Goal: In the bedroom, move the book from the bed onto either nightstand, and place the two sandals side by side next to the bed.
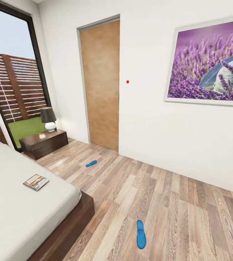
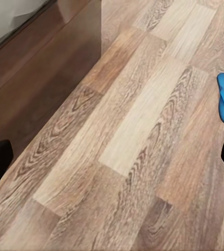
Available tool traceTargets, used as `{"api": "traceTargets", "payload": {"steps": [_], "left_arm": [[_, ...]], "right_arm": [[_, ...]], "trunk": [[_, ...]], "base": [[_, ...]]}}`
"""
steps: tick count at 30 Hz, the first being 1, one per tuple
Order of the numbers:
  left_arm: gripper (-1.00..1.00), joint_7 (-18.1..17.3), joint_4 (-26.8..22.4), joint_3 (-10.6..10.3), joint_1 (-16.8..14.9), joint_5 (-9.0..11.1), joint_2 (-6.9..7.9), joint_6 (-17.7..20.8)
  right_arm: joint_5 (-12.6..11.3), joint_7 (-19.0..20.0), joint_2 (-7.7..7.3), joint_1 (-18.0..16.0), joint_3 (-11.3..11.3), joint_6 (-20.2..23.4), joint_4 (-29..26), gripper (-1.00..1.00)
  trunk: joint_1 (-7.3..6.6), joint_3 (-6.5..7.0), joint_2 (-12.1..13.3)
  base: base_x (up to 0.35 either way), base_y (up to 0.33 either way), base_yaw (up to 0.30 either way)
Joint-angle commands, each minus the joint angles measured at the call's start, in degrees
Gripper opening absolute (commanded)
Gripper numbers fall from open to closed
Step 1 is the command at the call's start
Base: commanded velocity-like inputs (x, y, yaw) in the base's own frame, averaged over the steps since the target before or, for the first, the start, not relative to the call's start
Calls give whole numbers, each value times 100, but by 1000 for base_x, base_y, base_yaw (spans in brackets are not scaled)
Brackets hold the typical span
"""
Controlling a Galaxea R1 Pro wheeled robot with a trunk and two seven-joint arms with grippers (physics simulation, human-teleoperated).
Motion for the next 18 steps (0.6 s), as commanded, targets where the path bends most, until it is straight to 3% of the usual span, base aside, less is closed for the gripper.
{"api": "traceTargets", "payload": {"steps": [1, 13, 18], "left_arm": [[100, 1, 3, 2, -3, 3, -1, -17], [100, 2, 3, 2, -3, 3, -1, -16], [100, 1, 3, 2, -3, 3, -1, -17]], "right_arm": [[-58, -3, -2, -3, 12, -21, 3, 100], [-58, 0, -2, -4, 12, -22, 3, 100], [-58, 0, -1, -4, 12, -22, 3, 100]], "trunk": [[0, -6, -3], [0, -6, -3], [0, -6, -3]], "base": [[23, 17, 0], [212, 142, 0], [125, 41, 0]]}}
